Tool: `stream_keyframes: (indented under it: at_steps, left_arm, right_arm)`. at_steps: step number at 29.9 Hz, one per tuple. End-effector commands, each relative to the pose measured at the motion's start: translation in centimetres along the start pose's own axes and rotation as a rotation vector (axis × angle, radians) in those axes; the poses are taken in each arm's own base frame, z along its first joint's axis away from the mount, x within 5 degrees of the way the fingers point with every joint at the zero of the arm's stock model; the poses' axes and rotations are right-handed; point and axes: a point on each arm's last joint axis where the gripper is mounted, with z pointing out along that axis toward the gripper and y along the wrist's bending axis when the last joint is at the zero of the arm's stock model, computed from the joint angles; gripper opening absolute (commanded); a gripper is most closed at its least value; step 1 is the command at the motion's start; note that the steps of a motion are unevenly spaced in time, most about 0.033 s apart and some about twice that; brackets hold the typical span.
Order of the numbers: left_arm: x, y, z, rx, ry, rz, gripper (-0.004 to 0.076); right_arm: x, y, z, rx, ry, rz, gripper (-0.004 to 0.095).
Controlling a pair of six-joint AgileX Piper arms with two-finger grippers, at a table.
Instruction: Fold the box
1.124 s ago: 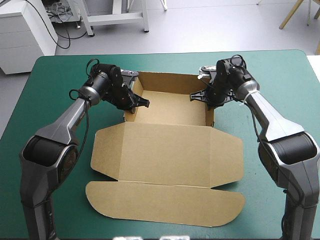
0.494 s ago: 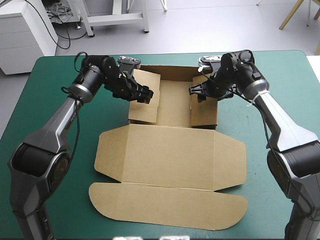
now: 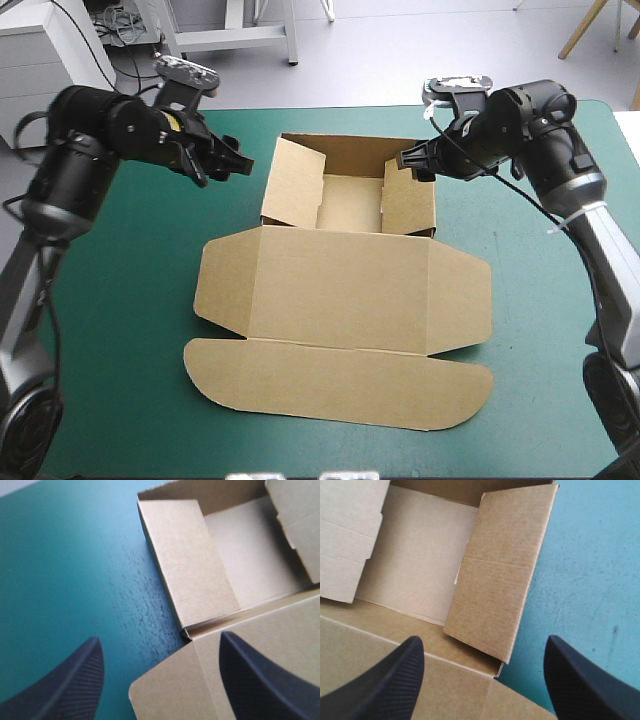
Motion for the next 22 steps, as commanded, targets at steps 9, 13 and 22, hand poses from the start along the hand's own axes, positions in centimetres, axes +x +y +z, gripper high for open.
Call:
stream_keyframes:
  at_steps: [9, 13, 22]
  left_arm:
    - [6.8, -0.8, -15.0, 0.002, -0.253, 0.031, 0.0456]
    - [10.3, -1.0, -16.3, 0.001, -0.288, 0.038, 0.0456]
    - [17.2, -1.2, -17.0, 0.004, -0.302, 0.037, 0.0456]
  right_arm:
    - [0.7, 0.6, -8.8, -0.048, -0.231, -0.027, 0.0634]
    - [0.3, 0.3, -7.4, -0.017, -0.203, -0.033, 0.0634]
    - [-0.9, -0.4, 0.6, 0.050, -0.039, -0.036, 0.0635]
